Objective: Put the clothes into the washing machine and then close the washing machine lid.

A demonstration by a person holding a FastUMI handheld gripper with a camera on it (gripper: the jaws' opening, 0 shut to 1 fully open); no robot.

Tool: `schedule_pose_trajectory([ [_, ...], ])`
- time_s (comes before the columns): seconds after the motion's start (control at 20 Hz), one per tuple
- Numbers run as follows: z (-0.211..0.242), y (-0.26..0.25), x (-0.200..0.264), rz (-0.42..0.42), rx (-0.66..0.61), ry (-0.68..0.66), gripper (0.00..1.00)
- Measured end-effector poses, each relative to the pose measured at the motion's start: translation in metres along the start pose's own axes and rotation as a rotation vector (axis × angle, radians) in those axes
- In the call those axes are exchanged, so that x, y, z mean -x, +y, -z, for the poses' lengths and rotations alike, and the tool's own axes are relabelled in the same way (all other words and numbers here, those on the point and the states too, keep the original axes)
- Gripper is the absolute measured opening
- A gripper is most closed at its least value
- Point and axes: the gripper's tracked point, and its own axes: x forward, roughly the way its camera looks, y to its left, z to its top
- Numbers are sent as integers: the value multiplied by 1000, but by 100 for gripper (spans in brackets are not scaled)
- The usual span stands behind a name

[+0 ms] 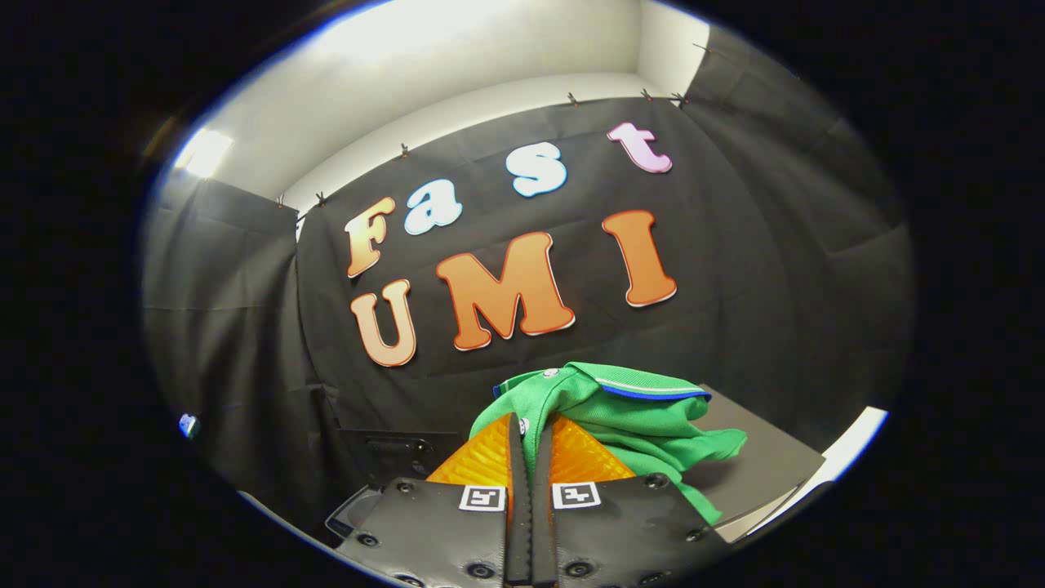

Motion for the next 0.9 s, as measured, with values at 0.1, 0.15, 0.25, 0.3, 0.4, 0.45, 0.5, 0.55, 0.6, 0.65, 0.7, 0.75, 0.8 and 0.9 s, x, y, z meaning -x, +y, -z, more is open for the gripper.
schedule_pose_trajectory([
  [0.1,-23,29,7,-7,9,-28,8],
  [0.15,-33,45,11,-10,21,-41,8],
  [0.25,-51,78,10,-19,50,-69,8],
  [0.3,-58,97,9,-29,61,-77,8],
  [0.4,-68,135,1,-55,60,-89,8],
  [0.45,-71,154,-2,-75,53,-93,7],
  [0.5,-73,175,-8,-100,46,-98,7],
  [0.55,-74,194,-14,-125,41,-102,7],
  [0.6,-73,213,-21,-147,37,-105,7],
  [0.65,-70,232,-26,-169,34,-105,7],
  [0.7,-66,249,-32,-190,30,-103,8],
  [0.75,-61,263,-36,-206,27,-97,8],
  [0.8,-53,276,-44,-219,27,-85,8],
  [0.9,-34,303,-57,-248,26,-54,8],
])
